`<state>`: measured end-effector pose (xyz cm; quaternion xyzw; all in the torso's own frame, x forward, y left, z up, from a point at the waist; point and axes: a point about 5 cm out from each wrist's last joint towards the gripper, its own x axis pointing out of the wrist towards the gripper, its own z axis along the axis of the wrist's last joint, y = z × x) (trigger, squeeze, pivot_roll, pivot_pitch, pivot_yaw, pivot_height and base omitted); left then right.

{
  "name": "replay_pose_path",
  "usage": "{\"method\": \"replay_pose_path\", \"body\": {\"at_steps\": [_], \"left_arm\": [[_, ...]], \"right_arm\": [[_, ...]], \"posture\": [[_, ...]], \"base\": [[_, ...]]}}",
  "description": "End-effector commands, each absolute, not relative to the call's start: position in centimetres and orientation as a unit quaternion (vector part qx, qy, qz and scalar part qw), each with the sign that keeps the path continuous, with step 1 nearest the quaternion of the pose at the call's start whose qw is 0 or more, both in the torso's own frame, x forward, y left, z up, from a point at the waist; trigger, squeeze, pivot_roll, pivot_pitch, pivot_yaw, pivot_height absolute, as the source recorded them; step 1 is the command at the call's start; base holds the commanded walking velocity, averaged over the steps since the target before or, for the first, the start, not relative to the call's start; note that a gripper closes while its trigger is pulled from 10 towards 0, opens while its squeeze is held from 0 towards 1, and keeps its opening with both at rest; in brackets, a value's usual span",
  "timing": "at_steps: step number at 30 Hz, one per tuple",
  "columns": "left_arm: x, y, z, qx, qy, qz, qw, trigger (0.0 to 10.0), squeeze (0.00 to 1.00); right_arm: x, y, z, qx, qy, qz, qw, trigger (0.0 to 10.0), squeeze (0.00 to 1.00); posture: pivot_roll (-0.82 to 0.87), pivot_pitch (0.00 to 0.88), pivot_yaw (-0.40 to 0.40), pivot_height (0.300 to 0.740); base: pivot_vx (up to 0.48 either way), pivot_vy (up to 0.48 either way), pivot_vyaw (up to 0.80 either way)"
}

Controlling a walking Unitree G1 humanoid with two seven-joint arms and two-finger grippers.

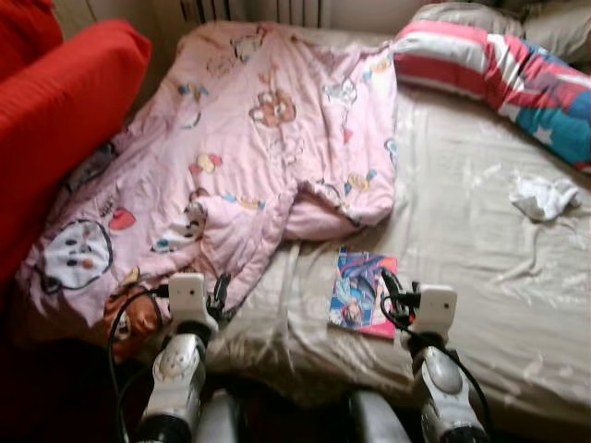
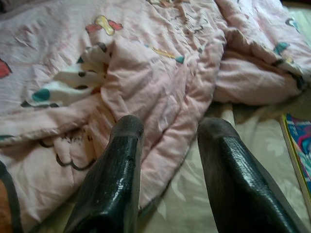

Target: Clean up the room

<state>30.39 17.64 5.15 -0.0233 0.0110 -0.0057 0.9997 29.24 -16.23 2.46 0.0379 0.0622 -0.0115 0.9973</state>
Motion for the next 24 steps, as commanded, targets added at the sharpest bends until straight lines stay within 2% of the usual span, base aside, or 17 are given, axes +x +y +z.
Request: {"method": "replay_pose_path", "body": {"at_steps": [1, 8, 14, 24], "left_arm": [[30.27, 17.79, 4.96, -0.024, 0.019, -0.007, 1.000, 10.0, 0.00], [30.31, 17.85, 4.98, -0.023, 0.022, -0.006, 0.999, 10.0, 0.00], [30.38, 17.63, 4.92, -0.027, 0.026, -0.014, 0.999, 10.0, 0.00], [30.47, 17.63, 5.03, -0.029, 0.026, -0.015, 0.999, 10.0, 0.00]], "right_arm": [[28.96, -16.18, 1.98, 0.042, 0.076, -0.013, 0.996, 10.0, 0.00], [28.94, -16.15, 1.67, 0.040, 0.091, -0.013, 0.995, 10.0, 0.00], [28.95, -16.00, 1.67, 0.043, 0.089, -0.011, 0.995, 10.0, 0.00], [28.98, -16.00, 1.63, 0.047, 0.092, -0.011, 0.995, 10.0, 0.00]], "posture": [[-0.07, 0.219, 0.006, 0.641], [-0.07, 0.224, 0.006, 0.641], [-0.07, 0.228, 0.007, 0.614], [-0.07, 0.233, 0.009, 0.614]], "base": [[0.000, 0.000, 0.00], [0.000, 0.000, 0.00], [0.000, 0.000, 0.00], [0.000, 0.000, 0.00]]}}
